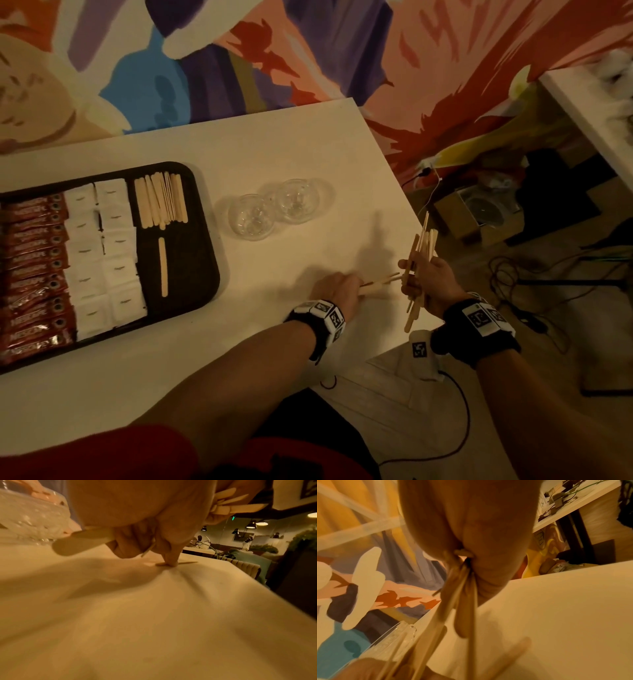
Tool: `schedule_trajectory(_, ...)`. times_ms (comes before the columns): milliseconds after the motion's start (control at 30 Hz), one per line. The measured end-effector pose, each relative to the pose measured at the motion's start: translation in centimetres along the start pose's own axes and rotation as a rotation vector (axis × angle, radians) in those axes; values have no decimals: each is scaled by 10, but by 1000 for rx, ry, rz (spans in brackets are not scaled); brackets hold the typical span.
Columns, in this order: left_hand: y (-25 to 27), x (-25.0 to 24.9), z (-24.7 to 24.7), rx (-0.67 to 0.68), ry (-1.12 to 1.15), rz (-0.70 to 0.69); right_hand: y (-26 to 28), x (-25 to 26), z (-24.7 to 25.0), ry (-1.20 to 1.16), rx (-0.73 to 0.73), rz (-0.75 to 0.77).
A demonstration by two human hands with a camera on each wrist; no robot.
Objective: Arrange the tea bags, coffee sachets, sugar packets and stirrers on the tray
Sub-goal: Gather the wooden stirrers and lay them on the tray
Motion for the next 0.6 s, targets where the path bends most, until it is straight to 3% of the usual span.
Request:
schedule_trajectory(133, 7, 10, 18, 14, -245, -109, -2, 1, -16, 80, 21, -8)
schedule_trajectory(233, 22, 30, 30, 0, -248, -46, -2, 7, -35, 59, 75, 18)
schedule_trajectory(433, 81, 83, 52, -110, 290, 192, 19, 22, -100, 106, 269, 91)
schedule_trajectory(600, 145, 131, 97, -433, 748, 333, 57, 17, -187, 341, 522, 153)
Point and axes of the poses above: each hand's wrist, its own y-axis away from the middle knuckle, its own z-axis out of the back of the hand, x = y × z, the point moved 8 cm from there along -y, towards the middle knuckle, and after that the axes turned 12 degrees about -z, right-handed, at the moved point
